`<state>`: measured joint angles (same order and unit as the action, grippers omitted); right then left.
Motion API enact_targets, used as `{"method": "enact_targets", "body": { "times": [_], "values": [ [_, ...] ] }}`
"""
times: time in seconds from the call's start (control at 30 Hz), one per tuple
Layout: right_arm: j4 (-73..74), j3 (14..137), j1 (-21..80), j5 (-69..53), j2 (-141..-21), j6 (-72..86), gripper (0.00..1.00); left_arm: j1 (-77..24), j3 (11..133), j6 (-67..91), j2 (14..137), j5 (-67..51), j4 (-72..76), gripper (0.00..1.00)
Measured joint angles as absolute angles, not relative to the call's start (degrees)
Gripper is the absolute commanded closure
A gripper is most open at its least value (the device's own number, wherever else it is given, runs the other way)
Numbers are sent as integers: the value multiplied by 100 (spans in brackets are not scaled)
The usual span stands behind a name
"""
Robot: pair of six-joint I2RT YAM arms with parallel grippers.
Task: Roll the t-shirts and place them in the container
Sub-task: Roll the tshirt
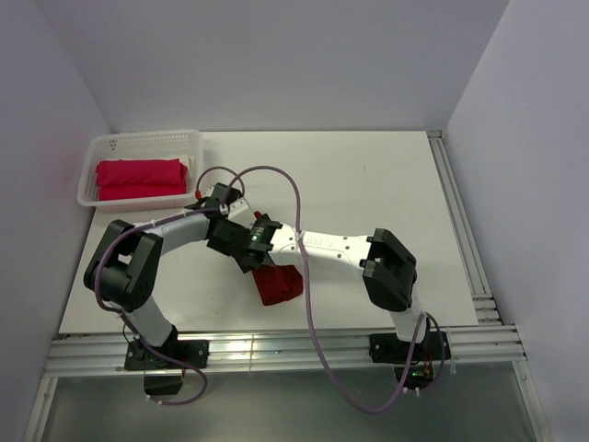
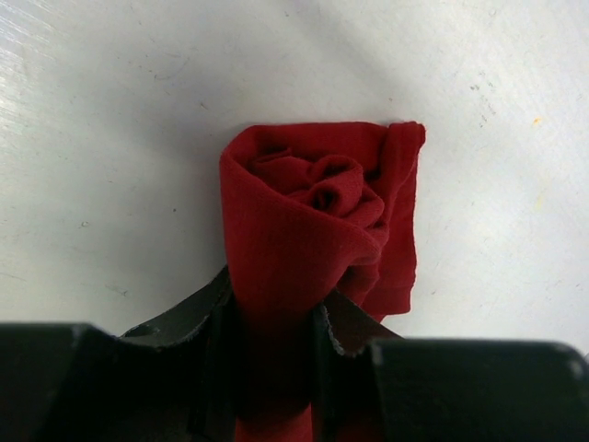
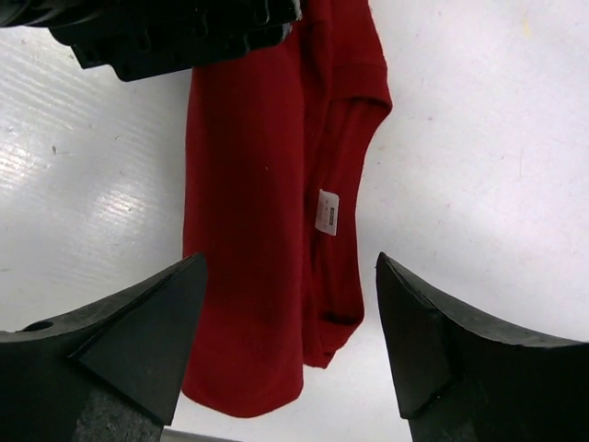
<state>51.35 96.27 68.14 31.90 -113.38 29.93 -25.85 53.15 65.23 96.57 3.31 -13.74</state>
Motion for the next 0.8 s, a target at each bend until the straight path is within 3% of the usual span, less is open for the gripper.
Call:
{"method": "enact_targets", "body": {
  "times": [0.43,0.8],
  "values": [
    [4191,8241,7299,3651,-10497,3094,23,-2668,5461,6521,9747,285,-1490,100],
    [3599,8003,7684,3841,-10285,2961,24,-2665,5583,6523,9835,178,-1588,100]
  ]
}}
